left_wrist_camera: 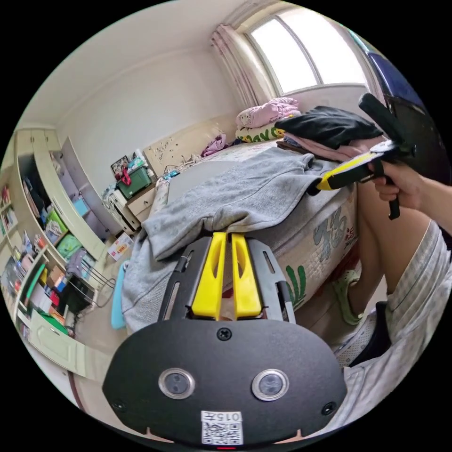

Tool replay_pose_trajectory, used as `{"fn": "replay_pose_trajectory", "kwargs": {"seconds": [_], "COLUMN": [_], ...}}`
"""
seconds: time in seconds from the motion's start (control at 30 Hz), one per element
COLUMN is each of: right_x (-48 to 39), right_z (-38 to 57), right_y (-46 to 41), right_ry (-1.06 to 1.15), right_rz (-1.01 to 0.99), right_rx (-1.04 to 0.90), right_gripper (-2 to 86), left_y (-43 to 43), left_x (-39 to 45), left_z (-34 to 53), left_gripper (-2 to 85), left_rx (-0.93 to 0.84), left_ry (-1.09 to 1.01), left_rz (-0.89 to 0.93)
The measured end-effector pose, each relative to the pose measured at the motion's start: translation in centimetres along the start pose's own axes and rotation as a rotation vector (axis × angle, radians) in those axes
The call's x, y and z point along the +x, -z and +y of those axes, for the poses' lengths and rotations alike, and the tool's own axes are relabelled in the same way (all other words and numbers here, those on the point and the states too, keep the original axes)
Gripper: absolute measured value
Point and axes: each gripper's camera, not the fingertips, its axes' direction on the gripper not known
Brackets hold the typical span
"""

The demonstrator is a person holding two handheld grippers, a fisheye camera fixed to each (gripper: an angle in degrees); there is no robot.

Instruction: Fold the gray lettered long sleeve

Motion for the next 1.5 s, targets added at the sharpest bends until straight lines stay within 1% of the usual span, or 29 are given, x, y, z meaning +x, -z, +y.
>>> {"fn": "replay_pose_trajectory", "kwargs": {"seconds": [0.17, 0.23, 0.33, 0.47, 0.57, 0.63, 0.77, 0.9, 0.97, 1.0, 1.13, 1.27, 1.37, 1.5], "right_x": [-0.9, -2.1, -3.0, -1.9, -1.0, -1.2, -1.5, -0.7, -0.3, -0.1, 0.1, 1.1, 2.0, 4.7], "right_z": [-0.9, -1.2, -1.4, -1.1, -1.0, -1.7, -3.3, -4.5, -5.0, -5.4, -6.6, -7.9, -8.1, -7.7], "right_y": [2.9, 4.6, 4.9, 1.6, -0.2, -0.9, -1.1, -0.3, 0.0, 0.2, 0.9, 2.3, 4.7, 10.1], "right_ry": [0.036, 0.081, 0.127, 0.087, 0.033, 0.041, 0.068, 0.042, 0.018, 0.006, -0.005, -0.051, -0.110, -0.272], "right_rz": [0.021, 0.045, 0.079, 0.077, 0.064, 0.074, 0.092, 0.055, 0.035, 0.026, 0.007, -0.041, 0.005, 0.133], "right_rx": [0.004, 0.004, -0.031, -0.108, -0.114, -0.125, -0.142, -0.124, -0.113, -0.106, -0.090, -0.093, -0.037, 0.119], "right_gripper": [0.9, 0.3, -0.1, -0.2, -0.1, 0.2, 0.4, 0.6, 0.6, 0.6, 0.7, 0.4, 1.3, 5.8], "left_y": [1.7, 2.2, 1.8, -1.6, -3.6, -4.5, -6.4, -7.7, -8.9, -9.1, -8.8, -7.9, -7.5, -7.7], "left_x": [-3.9, -4.6, -5.4, -5.5, -5.2, -5.1, -5.3, -5.5, -5.4, -5.4, -6.1, -7.0, -7.0, -5.9], "left_z": [1.1, 1.3, 2.0, 4.2, 5.2, 5.3, 5.8, 6.6, 7.5, 7.8, 9.9, 9.3, 7.4, 3.4], "left_gripper": [0.8, 0.7, 0.6, 0.5, 0.4, 0.4, 0.3, -0.2, -0.6, -0.6, -0.6, -0.3, 0.1, 0.8], "left_rx": [0.026, 0.031, 0.012, -0.057, -0.084, -0.098, -0.115, -0.124, -0.210, -0.221, -0.183, -0.132, -0.084, -0.011], "left_ry": [0.269, 0.329, 0.393, 0.467, 0.477, 0.472, 0.498, 0.541, 0.559, 0.566, 0.631, 0.637, 0.594, 0.503], "left_rz": [0.152, 0.175, 0.203, 0.246, 0.242, 0.236, 0.252, 0.290, 0.271, 0.264, 0.310, 0.297, 0.303, 0.313]}}
